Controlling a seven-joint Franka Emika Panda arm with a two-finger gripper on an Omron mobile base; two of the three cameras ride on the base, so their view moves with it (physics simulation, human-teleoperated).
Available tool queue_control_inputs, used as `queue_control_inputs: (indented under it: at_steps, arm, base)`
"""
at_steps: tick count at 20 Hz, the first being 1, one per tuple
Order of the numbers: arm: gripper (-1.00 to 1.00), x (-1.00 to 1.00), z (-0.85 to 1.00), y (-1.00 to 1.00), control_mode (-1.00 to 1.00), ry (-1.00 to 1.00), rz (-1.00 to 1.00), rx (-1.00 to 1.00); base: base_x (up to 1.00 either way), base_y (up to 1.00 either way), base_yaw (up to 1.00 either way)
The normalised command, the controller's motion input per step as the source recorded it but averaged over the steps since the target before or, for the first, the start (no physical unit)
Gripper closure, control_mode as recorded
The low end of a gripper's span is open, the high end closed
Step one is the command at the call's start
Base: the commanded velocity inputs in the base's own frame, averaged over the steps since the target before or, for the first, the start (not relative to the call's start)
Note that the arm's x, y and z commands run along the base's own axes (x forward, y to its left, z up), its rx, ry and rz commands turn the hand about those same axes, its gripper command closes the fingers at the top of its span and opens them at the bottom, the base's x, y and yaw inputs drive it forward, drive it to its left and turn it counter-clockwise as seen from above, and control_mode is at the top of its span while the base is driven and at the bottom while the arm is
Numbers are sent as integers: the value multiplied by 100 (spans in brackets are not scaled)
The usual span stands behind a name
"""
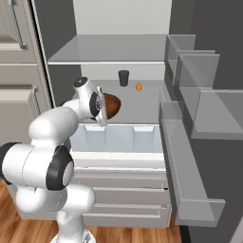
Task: Pick the chicken drumstick and avocado from their plates and place them in the bowl. Then put the bowl in the fridge.
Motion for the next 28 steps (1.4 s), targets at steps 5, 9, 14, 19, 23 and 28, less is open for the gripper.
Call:
queue_control_inputs:
  at_steps: [5, 9, 14, 19, 23, 28]
  arm:
    - [100, 27, -14, 2, -100, -1, 0, 4]
    - [100, 35, -12, 6, -100, -3, 0, 1]
    - [100, 37, -14, 6, -100, -1, 0, 0]
    - [100, 43, -4, 0, -100, 0, 0, 0]
    - [100, 40, 0, 7, -100, 0, 0, 0]
    - [100, 33, -11, 16, -100, 0, 0, 0]
  base:
    - [0, 0, 0]
    - [0, 0, 0]
    - [0, 0, 0]
    - [0, 0, 0]
    - [0, 0, 0]
    - [0, 0, 0]
